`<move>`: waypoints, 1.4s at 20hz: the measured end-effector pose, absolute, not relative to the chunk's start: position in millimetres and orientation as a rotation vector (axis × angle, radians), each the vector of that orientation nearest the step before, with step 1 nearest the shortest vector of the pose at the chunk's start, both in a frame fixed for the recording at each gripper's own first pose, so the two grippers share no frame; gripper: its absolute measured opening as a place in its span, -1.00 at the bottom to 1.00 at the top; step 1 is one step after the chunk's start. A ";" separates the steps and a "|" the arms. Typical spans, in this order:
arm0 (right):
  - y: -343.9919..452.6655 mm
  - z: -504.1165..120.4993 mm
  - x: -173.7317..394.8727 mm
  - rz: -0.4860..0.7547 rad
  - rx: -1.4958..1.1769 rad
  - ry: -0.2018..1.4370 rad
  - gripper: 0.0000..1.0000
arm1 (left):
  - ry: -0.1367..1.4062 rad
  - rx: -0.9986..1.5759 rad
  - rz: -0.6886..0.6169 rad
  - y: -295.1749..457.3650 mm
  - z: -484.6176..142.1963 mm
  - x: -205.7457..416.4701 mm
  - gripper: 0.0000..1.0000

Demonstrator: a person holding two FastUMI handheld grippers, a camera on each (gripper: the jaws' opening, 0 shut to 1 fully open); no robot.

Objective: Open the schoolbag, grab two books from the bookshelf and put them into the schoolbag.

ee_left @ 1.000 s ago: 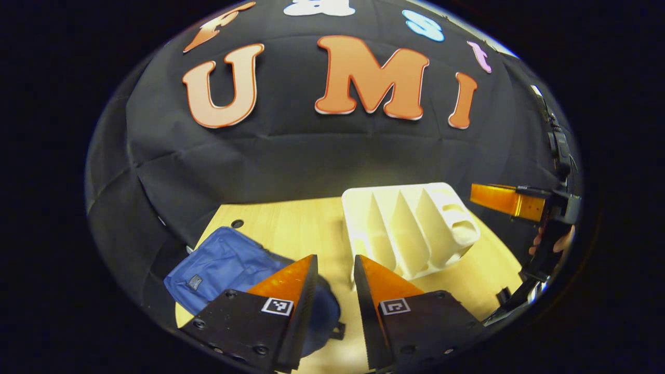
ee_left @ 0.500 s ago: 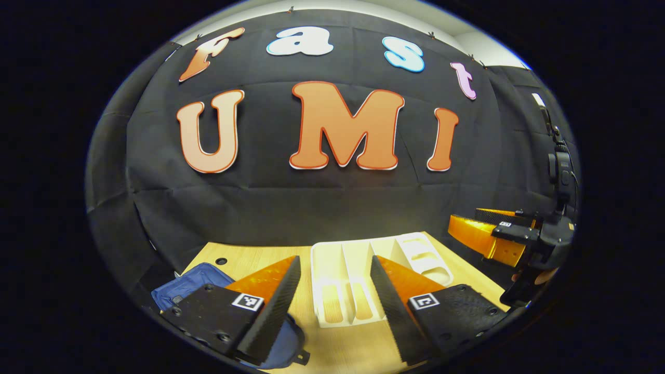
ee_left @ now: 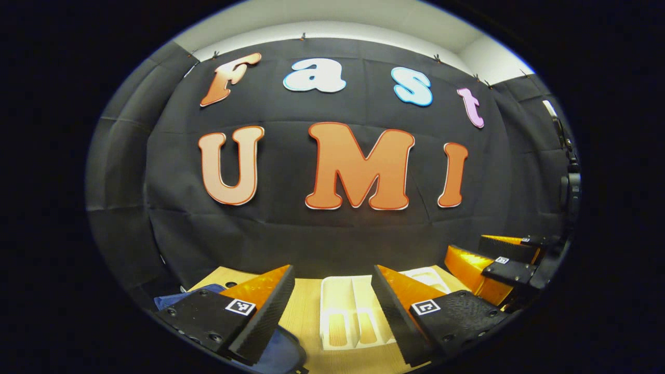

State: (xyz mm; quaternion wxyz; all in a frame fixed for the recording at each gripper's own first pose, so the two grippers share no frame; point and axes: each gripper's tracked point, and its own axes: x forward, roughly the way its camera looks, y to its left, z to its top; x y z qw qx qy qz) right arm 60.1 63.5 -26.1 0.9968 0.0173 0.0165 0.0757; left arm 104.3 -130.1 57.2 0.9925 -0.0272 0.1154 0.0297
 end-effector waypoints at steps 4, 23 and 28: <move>71.7 -26.8 59.4 0.139 0.040 0.043 0.78 | 0.197 -0.016 0.058 -122.2 65.6 105.9 0.86; 94.8 -31.4 58.3 0.095 -0.020 0.046 0.78 | 0.188 0.069 -0.050 -110.6 61.1 114.4 0.87; 96.2 -33.6 58.4 0.082 -0.035 0.050 0.78 | 0.184 0.076 -0.071 -112.2 60.3 117.5 0.89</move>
